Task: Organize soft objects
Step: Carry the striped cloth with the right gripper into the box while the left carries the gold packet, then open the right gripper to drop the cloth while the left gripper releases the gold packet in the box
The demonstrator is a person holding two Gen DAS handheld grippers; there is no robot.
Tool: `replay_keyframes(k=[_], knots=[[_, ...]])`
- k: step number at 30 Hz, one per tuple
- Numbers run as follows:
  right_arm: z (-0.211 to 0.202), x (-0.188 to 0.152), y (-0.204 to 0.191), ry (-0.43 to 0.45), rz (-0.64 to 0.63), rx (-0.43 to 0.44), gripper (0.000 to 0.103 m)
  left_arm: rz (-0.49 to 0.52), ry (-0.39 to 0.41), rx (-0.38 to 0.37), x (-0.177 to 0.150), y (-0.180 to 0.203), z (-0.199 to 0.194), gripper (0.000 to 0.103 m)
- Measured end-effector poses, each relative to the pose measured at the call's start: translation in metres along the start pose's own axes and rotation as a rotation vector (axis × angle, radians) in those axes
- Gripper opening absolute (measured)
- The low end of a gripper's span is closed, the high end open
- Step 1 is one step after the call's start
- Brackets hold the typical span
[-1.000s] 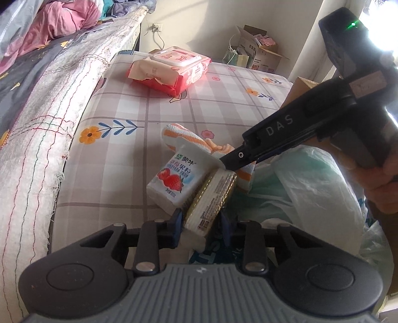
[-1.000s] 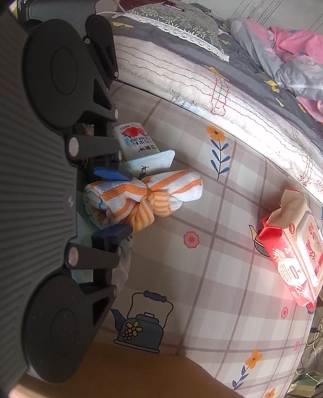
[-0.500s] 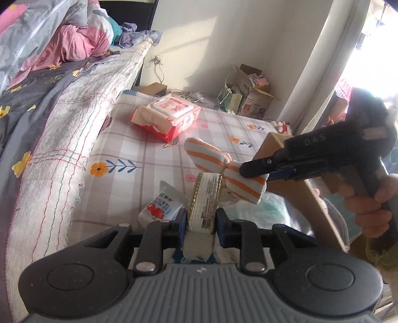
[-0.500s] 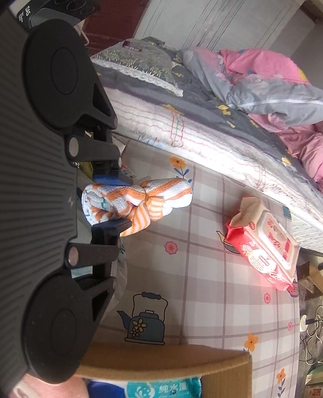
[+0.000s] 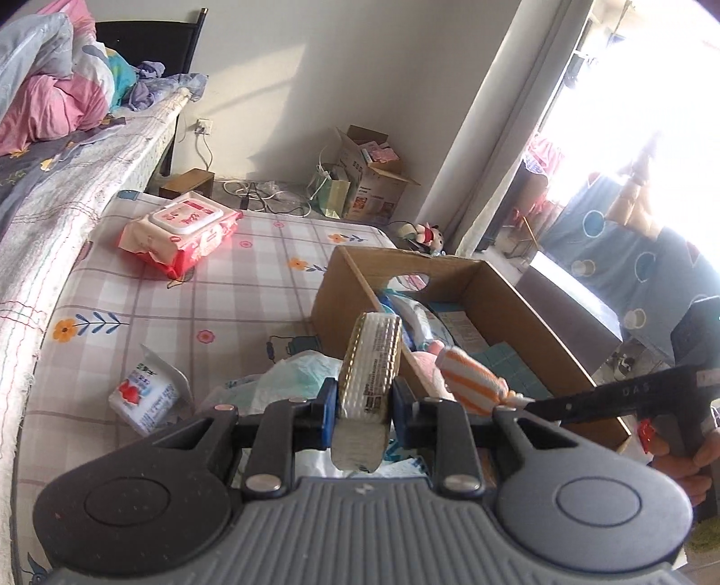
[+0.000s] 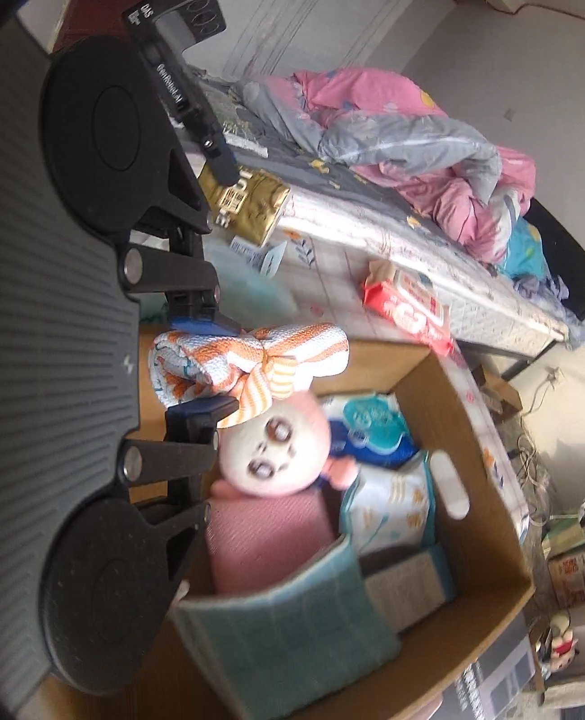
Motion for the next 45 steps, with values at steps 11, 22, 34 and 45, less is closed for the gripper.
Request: replay_keyframes(k=[11, 22, 34, 45], knots=[[0.041, -0.038, 0.003, -0.294, -0.148, -0.084, 0.031, 0.045, -0.021, -0.015, -0.008, 0.039, 0.017, 0.025], [0.026, -0.016, 0.01, -0.29, -0.125, -0.04, 0.053, 0.061, -0.035, -0.018, -0.006, 0.046, 0.026, 0.025], [0.101, -0.004, 0.043, -0.396, -0.019, -0.091, 0.026, 0.07, -0.042, -0.039, -0.007, 0.046, 0.028, 0.025], [0.058, 0.011, 0.043, -0.246, 0.078, 0.036, 0.032, 0.115, -0.075, -0.073, -0.008, 0.063, 0.041, 0.026]])
Point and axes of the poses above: each gripper's, at about its wrist camera, not at the fingertips, and z roughly the way its jaws point, y to its right, x to its top, the point moved 3 cm from there along z, roughly the way its jaws point
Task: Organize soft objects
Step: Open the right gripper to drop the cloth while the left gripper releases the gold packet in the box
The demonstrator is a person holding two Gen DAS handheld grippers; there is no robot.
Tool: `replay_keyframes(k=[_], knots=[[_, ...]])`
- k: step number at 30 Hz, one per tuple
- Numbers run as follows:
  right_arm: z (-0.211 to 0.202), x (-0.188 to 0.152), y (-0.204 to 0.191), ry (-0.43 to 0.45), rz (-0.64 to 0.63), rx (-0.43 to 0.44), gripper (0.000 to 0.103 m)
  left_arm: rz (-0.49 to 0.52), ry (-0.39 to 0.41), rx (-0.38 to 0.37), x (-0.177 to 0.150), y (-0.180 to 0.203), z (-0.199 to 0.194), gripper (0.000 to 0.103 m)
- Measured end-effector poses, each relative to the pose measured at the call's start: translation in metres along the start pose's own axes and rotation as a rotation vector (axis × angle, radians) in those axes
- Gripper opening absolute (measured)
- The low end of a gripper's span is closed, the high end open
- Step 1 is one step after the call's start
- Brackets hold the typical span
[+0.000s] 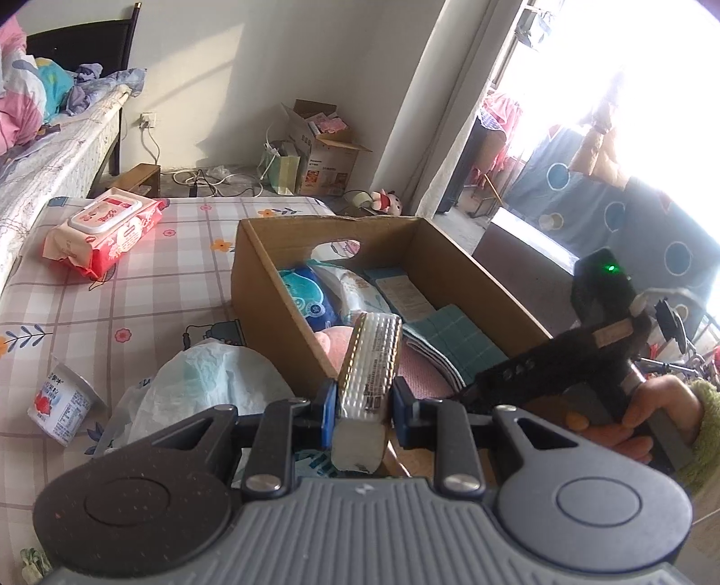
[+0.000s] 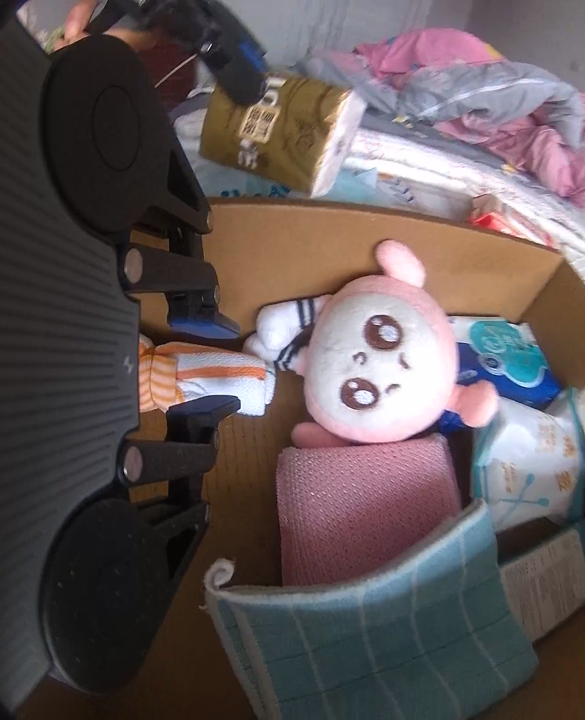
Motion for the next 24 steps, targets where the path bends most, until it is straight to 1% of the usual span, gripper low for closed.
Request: replay_keyframes(k=[2, 3, 4, 5, 8, 10, 11, 12, 14, 16, 18, 21, 24], knots=[[-0.027, 0.0, 0.006, 0.086, 0.025, 0.006, 0.036, 0.021, -0.019, -0.02, 0.001, 0.01, 0.008, 0.026], [-0.041, -0.001, 0.011, 0.13, 0.035, 0.01, 0.04, 0.032, -0.035, -0.035, 0.001, 0.015, 0.013, 0.026], [-0.053, -0.003, 0.014, 0.166, 0.044, 0.013, 0.043, 0.041, -0.058, -0.057, 0.001, 0.021, 0.02, 0.026], [-0.062, -0.006, 0.017, 0.195, 0.054, 0.014, 0.043, 0.044, -0.085, -0.084, 0.001, 0.027, 0.029, 0.026], [-0.087, -0.015, 0.037, 0.258, 0.082, 0.026, 0.045, 0.033, -0.194, -0.174, 0.002, 0.042, 0.063, 0.026], [-0.094, -0.021, 0.046, 0.275, 0.104, 0.04, 0.046, 0.013, -0.254, -0.201, 0.003, 0.047, 0.086, 0.026], [-0.096, -0.024, 0.051, 0.279, 0.113, 0.046, 0.046, 0.027, -0.272, -0.194, 0.003, 0.05, 0.099, 0.028], [-0.095, -0.027, 0.056, 0.282, 0.124, 0.047, 0.046, 0.059, -0.291, -0.166, 0.001, 0.053, 0.112, 0.029], [-0.092, -0.034, 0.064, 0.277, 0.138, 0.04, 0.046, 0.082, -0.328, -0.087, -0.003, 0.054, 0.13, 0.032], [-0.088, -0.039, 0.069, 0.273, 0.152, 0.031, 0.046, 0.098, -0.324, -0.067, -0.005, 0.055, 0.133, 0.033], [-0.088, -0.042, 0.074, 0.272, 0.155, 0.029, 0.046, 0.096, -0.301, -0.07, -0.002, 0.054, 0.126, 0.04], [-0.085, -0.04, 0.072, 0.266, 0.143, 0.026, 0.046, 0.099, -0.253, -0.036, 0.004, 0.05, 0.113, 0.04], [-0.077, -0.031, 0.061, 0.253, 0.118, 0.037, 0.046, 0.091, -0.189, -0.005, 0.014, 0.041, 0.091, 0.041]])
Point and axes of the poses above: each gripper's, at about its wrist camera, not at the fingertips, and z roughly the way its jaws point, y to its right, x to its top, the point moved 3 cm from there along z, roughly the way its jaws point
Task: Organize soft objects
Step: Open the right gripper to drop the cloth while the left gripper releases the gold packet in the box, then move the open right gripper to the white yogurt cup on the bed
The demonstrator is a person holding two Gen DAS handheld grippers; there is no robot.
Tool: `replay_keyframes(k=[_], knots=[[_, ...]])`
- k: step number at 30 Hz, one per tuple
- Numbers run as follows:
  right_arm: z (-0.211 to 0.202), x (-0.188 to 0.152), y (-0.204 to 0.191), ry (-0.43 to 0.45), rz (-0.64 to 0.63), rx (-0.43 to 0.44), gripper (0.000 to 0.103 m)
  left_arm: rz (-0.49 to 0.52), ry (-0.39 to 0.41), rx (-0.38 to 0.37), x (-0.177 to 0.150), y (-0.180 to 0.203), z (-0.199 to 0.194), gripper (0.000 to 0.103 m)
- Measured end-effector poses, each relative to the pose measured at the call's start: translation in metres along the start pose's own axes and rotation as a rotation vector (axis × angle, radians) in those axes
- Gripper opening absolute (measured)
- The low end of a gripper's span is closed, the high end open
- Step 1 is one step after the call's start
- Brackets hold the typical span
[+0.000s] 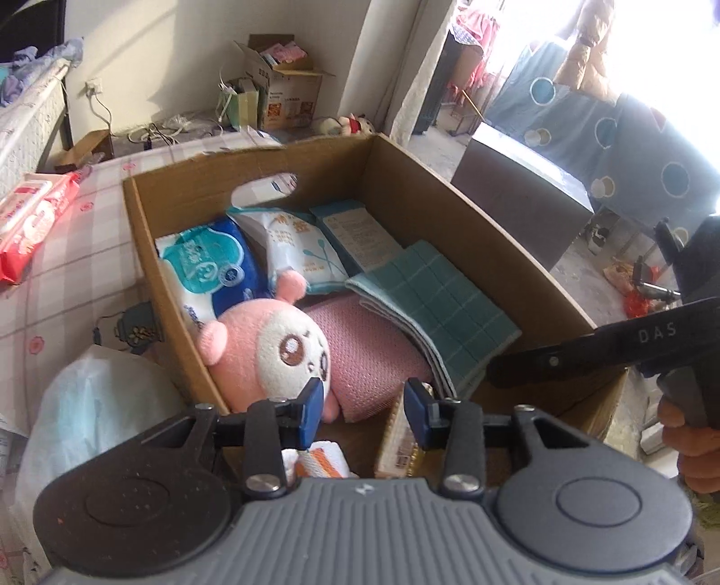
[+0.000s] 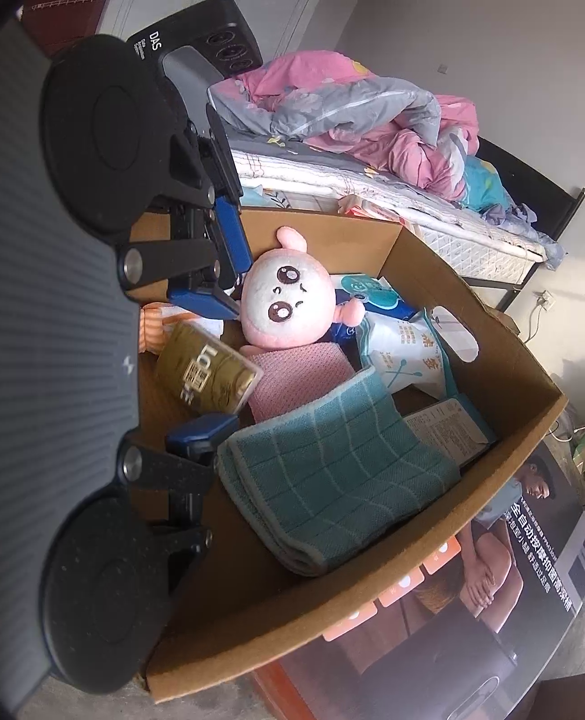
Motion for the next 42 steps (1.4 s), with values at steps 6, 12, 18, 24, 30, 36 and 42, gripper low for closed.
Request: replay_keyframes(k=[6, 12, 18, 24, 30, 36, 42], knots=[[0.036, 0.013, -0.031, -0.072, -0.022, 0.028, 0.044, -0.042, 0.138, 0.086, -0.009, -0.033, -0.055, 0.05], [0.081, 0.012, -0.037, -0.157, -0.023, -0.053, 0.043, -0.121, 0.202, 0.166, -0.035, -0.078, -0.103, 0.053], [0.087, 0.014, -0.041, -0.144, -0.005, -0.081, 0.042, -0.183, 0.238, 0.249, -0.065, -0.119, -0.137, 0.06], [0.063, 0.019, -0.075, -0.081, -0.07, -0.058, 0.043, -0.21, 0.242, 0.355, -0.091, -0.155, -0.157, 0.064], [0.066, 0.022, -0.169, -0.073, -0.263, 0.046, 0.044, -0.225, 0.245, 0.407, -0.104, -0.181, -0.154, 0.064], [0.147, 0.019, -0.265, -0.245, -0.343, 0.146, 0.044, -0.13, 0.199, 0.426, -0.093, -0.193, -0.123, 0.064], [0.252, 0.027, -0.307, -0.376, -0.317, 0.105, 0.044, -0.082, 0.173, 0.464, -0.087, -0.209, -0.094, 0.059]])
Point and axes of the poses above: each gripper's, at about its wrist camera, not at the fingertips, and z roughly the way its jaws point, y to its right, x to its top, the point moved 3 cm from there along z, roughly the way its jaws point
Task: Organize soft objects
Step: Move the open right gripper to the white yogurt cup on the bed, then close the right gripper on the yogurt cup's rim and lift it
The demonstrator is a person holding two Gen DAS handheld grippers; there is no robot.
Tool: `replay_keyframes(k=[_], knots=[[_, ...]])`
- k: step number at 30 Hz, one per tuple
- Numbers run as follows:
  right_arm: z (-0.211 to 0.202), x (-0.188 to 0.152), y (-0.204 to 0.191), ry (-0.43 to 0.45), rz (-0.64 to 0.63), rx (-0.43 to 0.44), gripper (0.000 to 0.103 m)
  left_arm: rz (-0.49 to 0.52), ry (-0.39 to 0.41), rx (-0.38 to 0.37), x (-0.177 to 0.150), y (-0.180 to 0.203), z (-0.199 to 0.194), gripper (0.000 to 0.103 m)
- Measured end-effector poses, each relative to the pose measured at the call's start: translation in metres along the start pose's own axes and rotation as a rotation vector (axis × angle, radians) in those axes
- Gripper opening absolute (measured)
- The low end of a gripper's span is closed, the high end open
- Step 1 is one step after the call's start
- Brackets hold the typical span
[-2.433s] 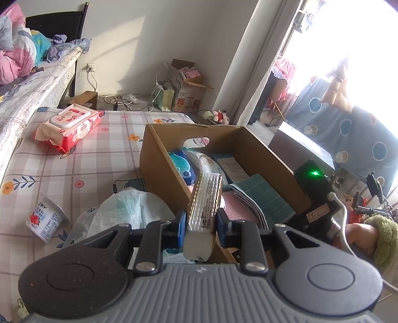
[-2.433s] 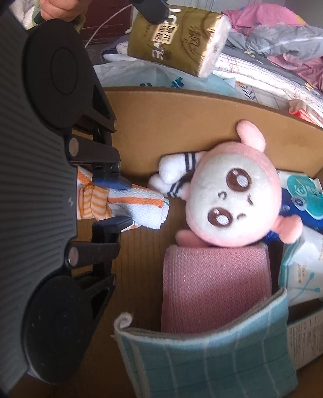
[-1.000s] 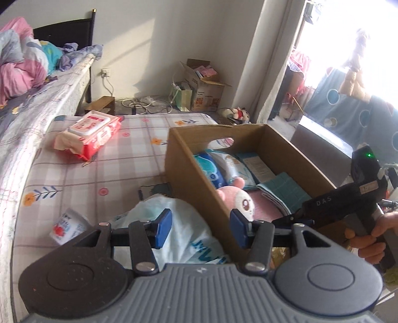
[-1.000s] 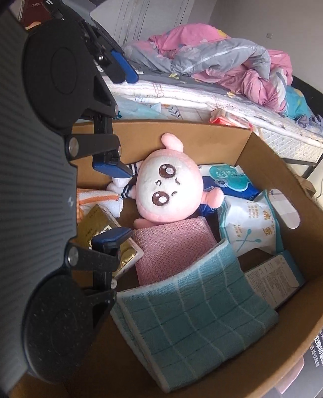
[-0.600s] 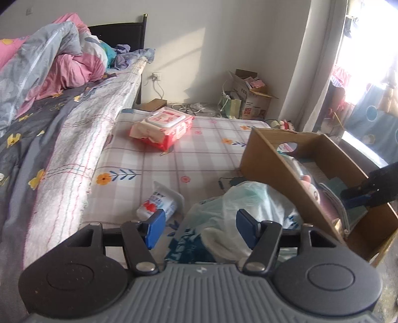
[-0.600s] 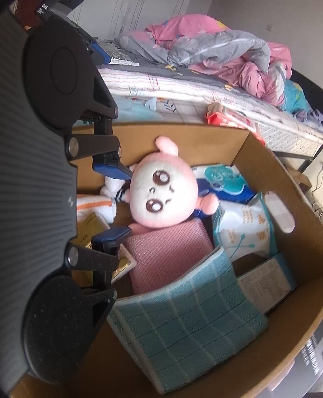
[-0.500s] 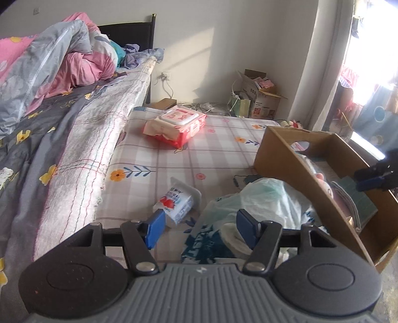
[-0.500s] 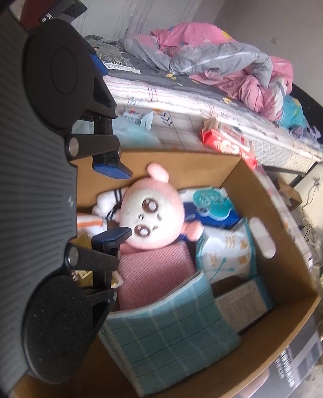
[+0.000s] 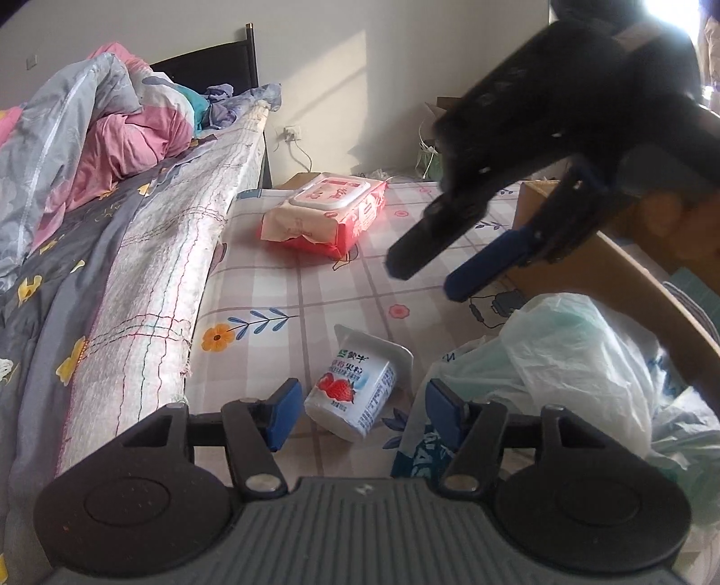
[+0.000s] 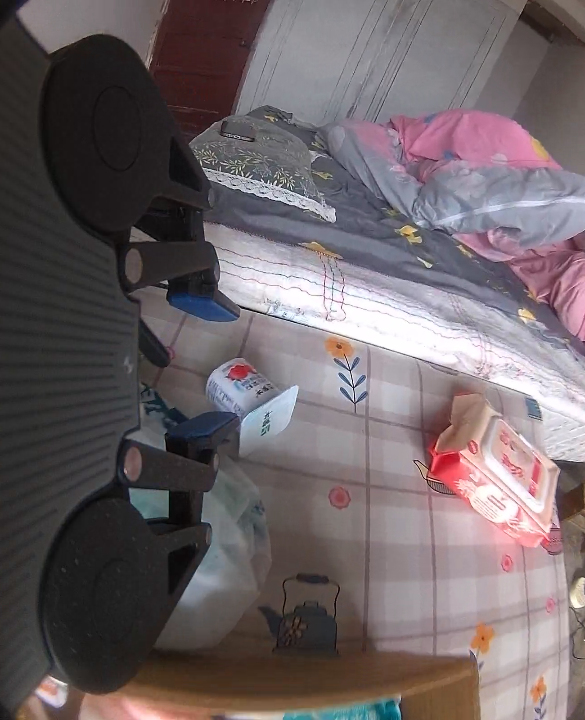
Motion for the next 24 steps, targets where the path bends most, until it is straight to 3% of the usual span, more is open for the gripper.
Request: replay_keyframes(k=[8, 16, 24], knots=[[0.078, 0.03, 0.009, -0.078, 0.023, -0.066, 0.044, -0.046, -0.066, -0.015, -0.009, -0.016, 0.034, 0.031], [0.089, 0.025, 0.002, -0.118, 0.017, -0.052, 0.043, -0.061, -0.059, -0.021, -0.014, -0.021, 0.034, 0.03], [0.087, 0.018, -0.007, -0.128, 0.004, -0.031, 0.043, -0.138, -0.13, -0.07, -0.029, -0.027, 0.043, 0.025]])
Point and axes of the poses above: each gripper's, at about its wrist camera, not at the fingertips, and z roughly the way its jaws point, y to its right, x to its top, the point moved 3 cm from there along z, roughly the way its jaws point
